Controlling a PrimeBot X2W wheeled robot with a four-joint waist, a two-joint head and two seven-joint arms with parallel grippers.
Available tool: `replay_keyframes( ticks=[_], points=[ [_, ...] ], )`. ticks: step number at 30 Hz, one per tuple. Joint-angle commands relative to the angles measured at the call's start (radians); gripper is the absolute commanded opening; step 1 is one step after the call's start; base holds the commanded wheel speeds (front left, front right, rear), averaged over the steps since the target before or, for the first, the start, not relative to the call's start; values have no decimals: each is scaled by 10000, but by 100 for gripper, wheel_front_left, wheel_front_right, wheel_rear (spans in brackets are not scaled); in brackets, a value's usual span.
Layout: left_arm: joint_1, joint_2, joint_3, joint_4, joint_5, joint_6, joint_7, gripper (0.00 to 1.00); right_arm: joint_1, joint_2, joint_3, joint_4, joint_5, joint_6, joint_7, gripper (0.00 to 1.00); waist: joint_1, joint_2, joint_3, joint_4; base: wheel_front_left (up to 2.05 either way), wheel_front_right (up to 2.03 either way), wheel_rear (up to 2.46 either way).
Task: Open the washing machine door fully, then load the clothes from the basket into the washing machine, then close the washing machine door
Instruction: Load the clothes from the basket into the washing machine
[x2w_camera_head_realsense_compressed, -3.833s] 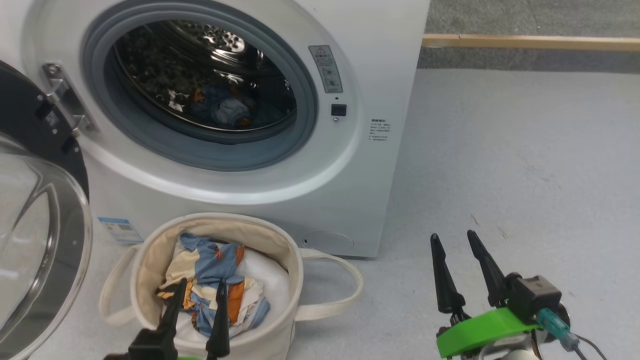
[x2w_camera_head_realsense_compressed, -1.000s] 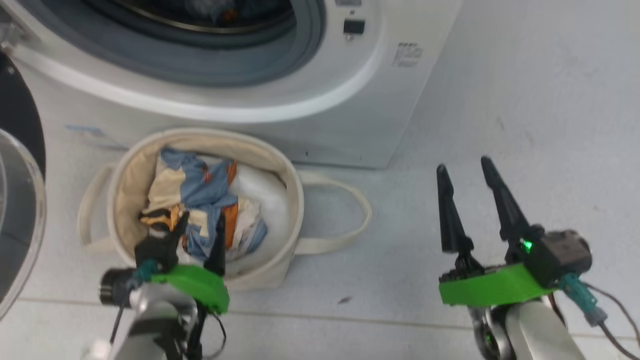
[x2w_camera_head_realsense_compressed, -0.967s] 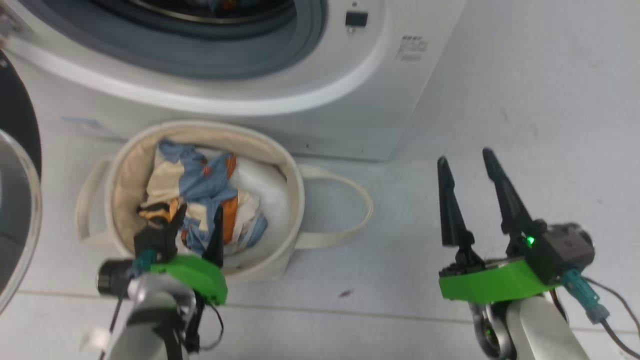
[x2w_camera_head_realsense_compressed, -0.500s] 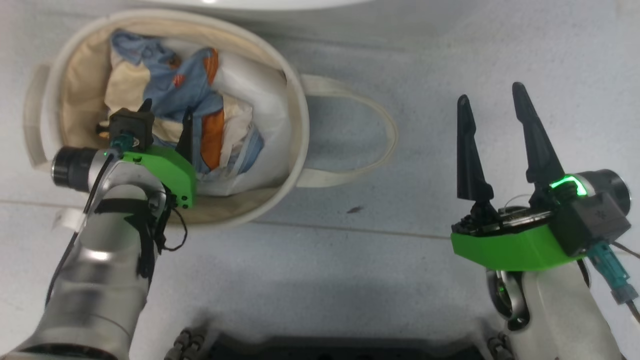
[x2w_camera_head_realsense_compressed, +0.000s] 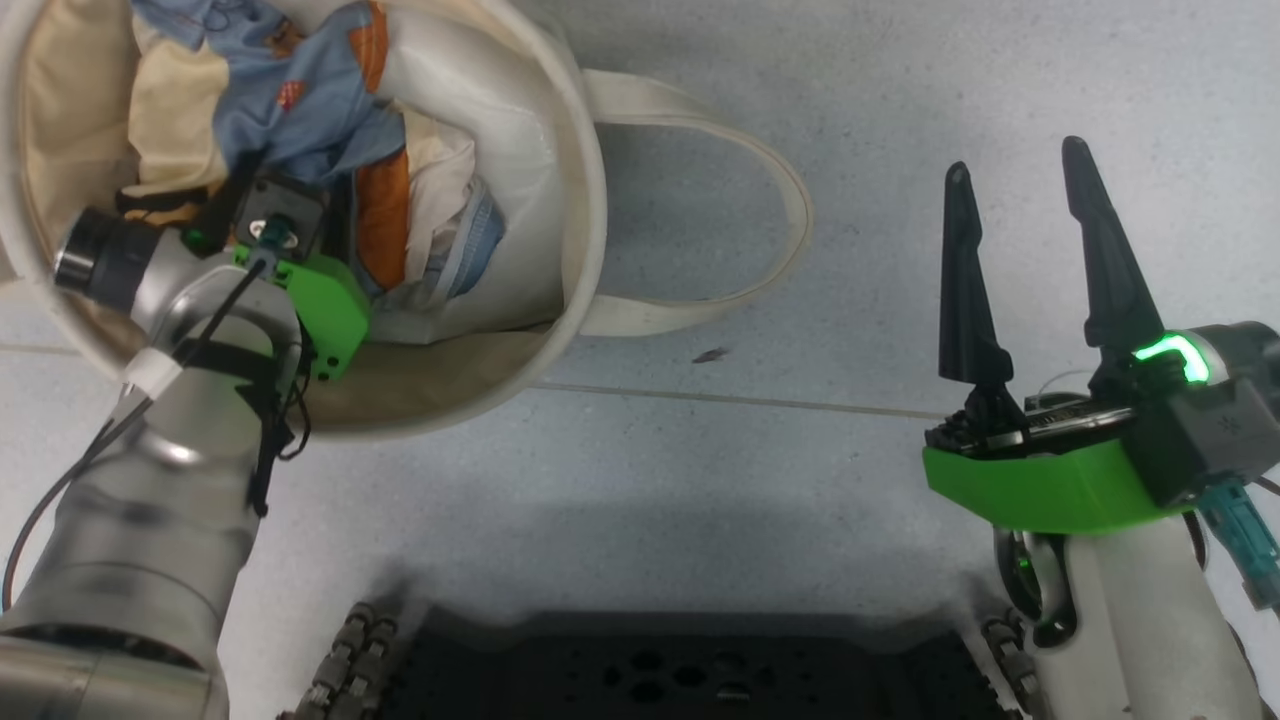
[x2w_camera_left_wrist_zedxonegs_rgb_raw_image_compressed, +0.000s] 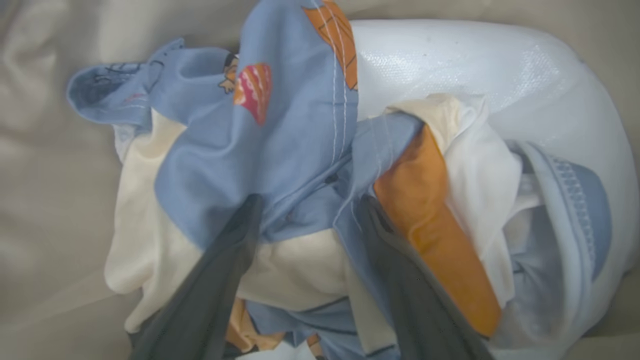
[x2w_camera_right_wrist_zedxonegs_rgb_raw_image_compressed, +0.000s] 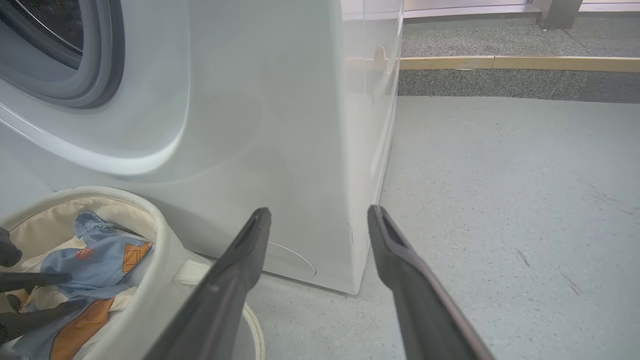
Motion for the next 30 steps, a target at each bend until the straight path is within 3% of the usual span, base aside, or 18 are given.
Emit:
replay_keyframes(
  ticks=[1, 12, 13, 14, 21, 30],
  points=[
    [91, 461, 234, -12, -87, 96, -6, 100, 384, 57, 213, -323, -66, 2, -49, 100, 0, 0, 38, 0, 0, 0, 0],
    [-158, 156, 520, 134, -733, -6, 539, 100, 712, 57, 60, -543, -416, 2, -49, 100, 0, 0, 308, -18, 0, 0, 0],
    [-154, 122, 483, 136, -734, -44, 563, 71, 749, 57, 37, -559, -445, 2, -49, 100, 0, 0, 319, -6, 0, 0, 0],
    [-156, 80, 453, 138, -746, -93, 578, 0, 777, 57, 19, -567, -476, 2, -49, 100, 0, 0, 325, 10, 0, 0, 0],
    [-243, -148, 408, 143, -949, -242, 377, 0, 816, 57, 11, -617, -599, 2, -49, 100, 0, 0, 320, 209, 0, 0, 0],
    [145, -187, 546, -134, -1330, -89, -49, 0, 650, 57, 111, -393, -409, 2, -49, 100, 0, 0, -344, 414, 0, 0, 0]
  ],
)
